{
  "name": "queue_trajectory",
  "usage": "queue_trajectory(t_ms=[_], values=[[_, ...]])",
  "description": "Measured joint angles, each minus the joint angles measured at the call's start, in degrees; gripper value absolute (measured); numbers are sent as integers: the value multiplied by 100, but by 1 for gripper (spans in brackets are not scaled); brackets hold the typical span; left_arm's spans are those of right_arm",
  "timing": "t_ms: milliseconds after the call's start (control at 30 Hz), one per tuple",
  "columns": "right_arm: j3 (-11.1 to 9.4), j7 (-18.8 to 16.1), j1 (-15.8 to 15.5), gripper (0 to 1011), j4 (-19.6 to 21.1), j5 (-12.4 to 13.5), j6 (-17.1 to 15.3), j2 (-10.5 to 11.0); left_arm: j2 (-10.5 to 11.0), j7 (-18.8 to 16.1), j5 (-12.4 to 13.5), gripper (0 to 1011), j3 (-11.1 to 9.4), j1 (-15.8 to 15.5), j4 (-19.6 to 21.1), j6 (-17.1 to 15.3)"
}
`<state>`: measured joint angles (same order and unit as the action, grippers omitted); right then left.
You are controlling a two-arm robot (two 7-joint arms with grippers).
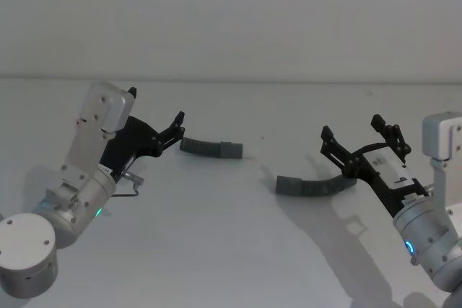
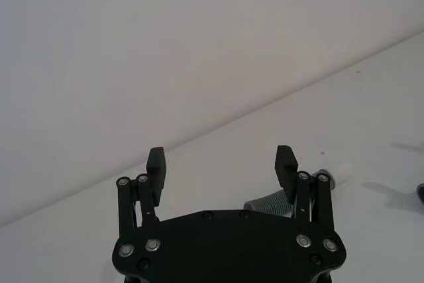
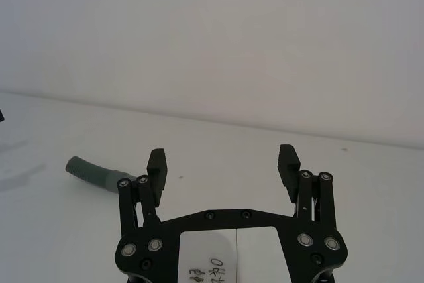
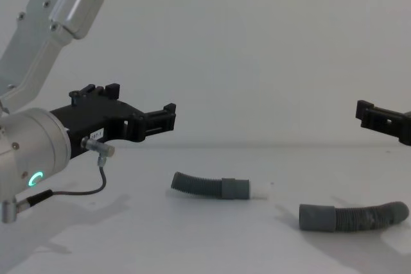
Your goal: Use both hands to pick up one end of the pipe from the table, align the ends, and insert them.
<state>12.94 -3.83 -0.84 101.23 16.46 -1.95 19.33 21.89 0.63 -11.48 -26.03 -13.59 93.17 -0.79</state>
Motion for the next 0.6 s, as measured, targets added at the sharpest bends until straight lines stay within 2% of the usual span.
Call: queue_trajectory(t_ms=[600], values=[[0,0,0,1000,0,0,0,0,0,0,0,1001,0,0,0,0]])
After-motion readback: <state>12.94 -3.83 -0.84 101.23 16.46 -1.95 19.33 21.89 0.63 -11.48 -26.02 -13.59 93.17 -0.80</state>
